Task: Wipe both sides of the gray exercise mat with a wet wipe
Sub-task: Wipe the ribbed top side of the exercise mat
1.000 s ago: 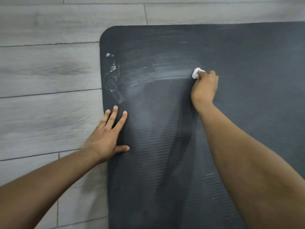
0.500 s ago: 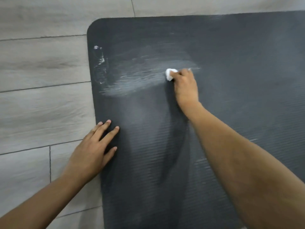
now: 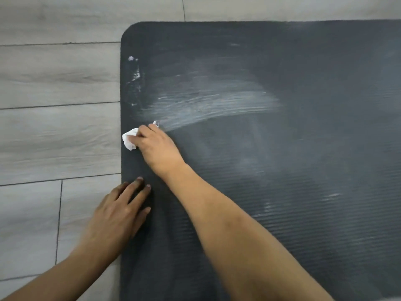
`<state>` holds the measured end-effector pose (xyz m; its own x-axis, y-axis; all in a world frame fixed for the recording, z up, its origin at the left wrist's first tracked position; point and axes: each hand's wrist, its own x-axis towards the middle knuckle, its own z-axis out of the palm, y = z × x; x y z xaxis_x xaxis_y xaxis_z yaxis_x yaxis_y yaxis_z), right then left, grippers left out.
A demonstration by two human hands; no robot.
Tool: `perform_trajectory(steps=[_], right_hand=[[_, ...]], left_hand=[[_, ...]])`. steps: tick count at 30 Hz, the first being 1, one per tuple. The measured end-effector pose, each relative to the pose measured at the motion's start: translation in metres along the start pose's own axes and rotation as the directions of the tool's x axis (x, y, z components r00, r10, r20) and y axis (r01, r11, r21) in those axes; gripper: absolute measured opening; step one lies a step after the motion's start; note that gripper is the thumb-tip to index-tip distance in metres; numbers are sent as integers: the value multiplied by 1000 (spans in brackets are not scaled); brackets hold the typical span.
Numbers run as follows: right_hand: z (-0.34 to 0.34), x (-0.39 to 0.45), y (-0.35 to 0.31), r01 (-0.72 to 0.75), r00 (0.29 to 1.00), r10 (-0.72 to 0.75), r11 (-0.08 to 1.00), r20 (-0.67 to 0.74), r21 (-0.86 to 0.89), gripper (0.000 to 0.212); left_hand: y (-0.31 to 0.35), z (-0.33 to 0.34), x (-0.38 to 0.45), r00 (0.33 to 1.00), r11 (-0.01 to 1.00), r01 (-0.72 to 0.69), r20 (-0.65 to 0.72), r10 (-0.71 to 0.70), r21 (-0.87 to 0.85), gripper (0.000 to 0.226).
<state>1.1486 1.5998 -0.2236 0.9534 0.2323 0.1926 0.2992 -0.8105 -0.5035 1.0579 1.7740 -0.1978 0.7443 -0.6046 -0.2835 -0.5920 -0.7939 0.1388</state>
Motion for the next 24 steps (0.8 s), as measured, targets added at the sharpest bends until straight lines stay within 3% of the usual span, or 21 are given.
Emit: perform_trajectory(steps=[2,4,7,9,14,18,23,24], right_hand=[[-22,-11,33,16,995,-24,997,-96,-78,36],[-50,-35,88,-161,973,128,972,-191,-173,31],[-120,-86,169,-562,820,500,794,-278,-231,31],[-157,-112,192,-662,749,610,711,-260,-237,35],[-171,-120,196,-652,758,618,727,-209,-217,40],[-170,-120,202,-701,714,674,683,-193,-206,36],[-144,-107,180,-772,623,701,621,-346,-132,36],[-134,-99,162,-763,635,692,630,-342,-142,37]], left_hand=[[8,4,-19,998,1000,13,56,-13,12,82],[13,10,-39,995,1000,-18,97,16,18,102],[16,18,-51,988,999,-39,153,36,13,131],[20,16,-49,983,999,-18,185,10,44,137],[38,-2,-34,923,991,46,374,-90,125,126],[37,-1,-34,921,994,65,378,-95,93,128],[27,8,-34,947,999,45,316,-47,14,128],[27,8,-35,950,999,49,309,-46,-1,128]])
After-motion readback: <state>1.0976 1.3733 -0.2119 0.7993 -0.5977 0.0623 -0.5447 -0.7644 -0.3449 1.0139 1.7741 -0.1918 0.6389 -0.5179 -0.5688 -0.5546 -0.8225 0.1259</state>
